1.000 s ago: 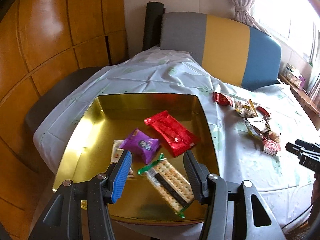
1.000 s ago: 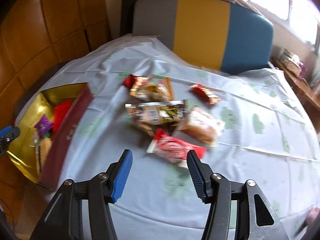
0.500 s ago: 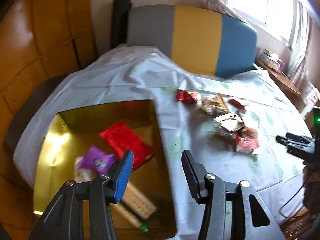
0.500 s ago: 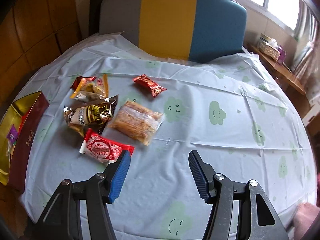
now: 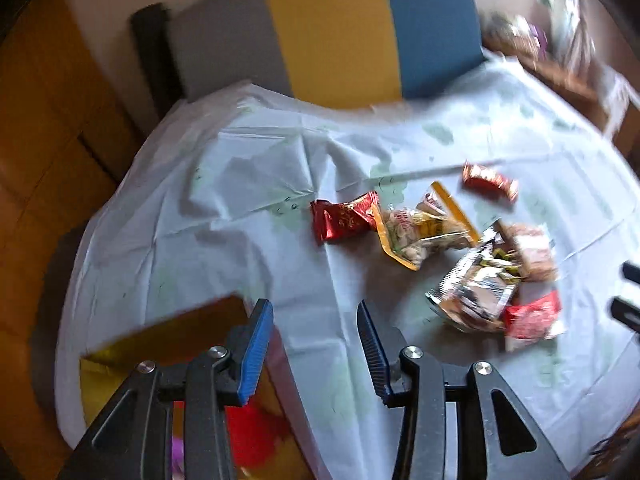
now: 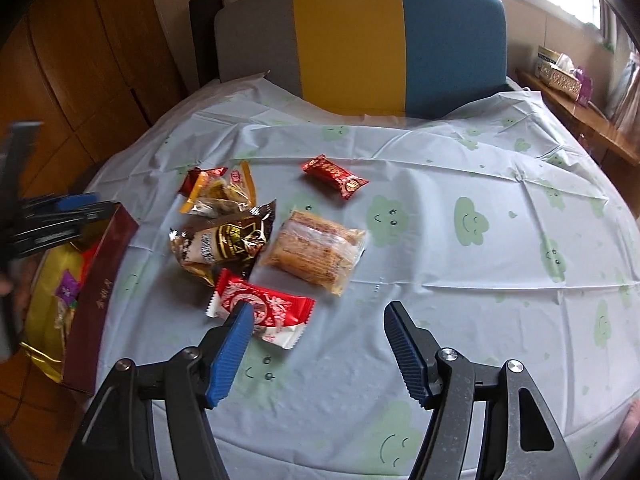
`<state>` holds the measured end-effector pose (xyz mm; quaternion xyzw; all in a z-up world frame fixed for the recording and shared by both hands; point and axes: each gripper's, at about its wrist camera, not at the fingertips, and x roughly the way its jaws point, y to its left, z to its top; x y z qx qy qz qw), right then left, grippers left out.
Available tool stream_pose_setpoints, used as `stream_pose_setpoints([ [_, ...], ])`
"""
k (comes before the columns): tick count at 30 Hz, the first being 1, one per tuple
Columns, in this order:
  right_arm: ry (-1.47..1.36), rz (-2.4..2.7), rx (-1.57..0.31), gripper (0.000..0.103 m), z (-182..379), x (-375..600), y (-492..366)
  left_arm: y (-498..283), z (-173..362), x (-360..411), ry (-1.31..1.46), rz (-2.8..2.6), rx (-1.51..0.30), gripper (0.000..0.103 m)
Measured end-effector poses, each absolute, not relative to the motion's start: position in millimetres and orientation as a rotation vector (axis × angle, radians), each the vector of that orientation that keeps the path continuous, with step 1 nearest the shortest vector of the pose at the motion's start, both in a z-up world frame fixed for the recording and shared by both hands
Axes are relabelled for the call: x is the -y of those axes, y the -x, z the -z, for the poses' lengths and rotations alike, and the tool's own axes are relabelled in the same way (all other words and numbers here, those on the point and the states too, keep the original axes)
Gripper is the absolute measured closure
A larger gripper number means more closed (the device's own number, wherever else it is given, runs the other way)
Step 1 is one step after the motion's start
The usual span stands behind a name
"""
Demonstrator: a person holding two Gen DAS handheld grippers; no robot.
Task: Organize snacks
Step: 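Reach the left gripper to the red foil candy and grasp it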
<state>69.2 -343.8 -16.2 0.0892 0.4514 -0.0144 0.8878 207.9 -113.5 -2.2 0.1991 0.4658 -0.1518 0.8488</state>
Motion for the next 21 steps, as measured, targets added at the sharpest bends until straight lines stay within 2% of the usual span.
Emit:
stream_pose_setpoints([
  [4,-0.212,0.012,-0.938,0.032,14,345,-69,-238,24,134,-0.54,0.378,-1.008,0.056],
  [7,-0.23,0.003,-0.938,0.032,13,347,-69,-255,43,150,-0.65,0.407,-1.012,0.048],
  [14,-0.287,-0.013,-0.969,0.031,18,352,-72,-281,68,177,-0.826,0.51,-0.973,0.043],
  [21,-0.344,-0.032,-0.993,0.031,21,356,-73,-296,86,196,-0.951,0.635,-0.937,0.042],
])
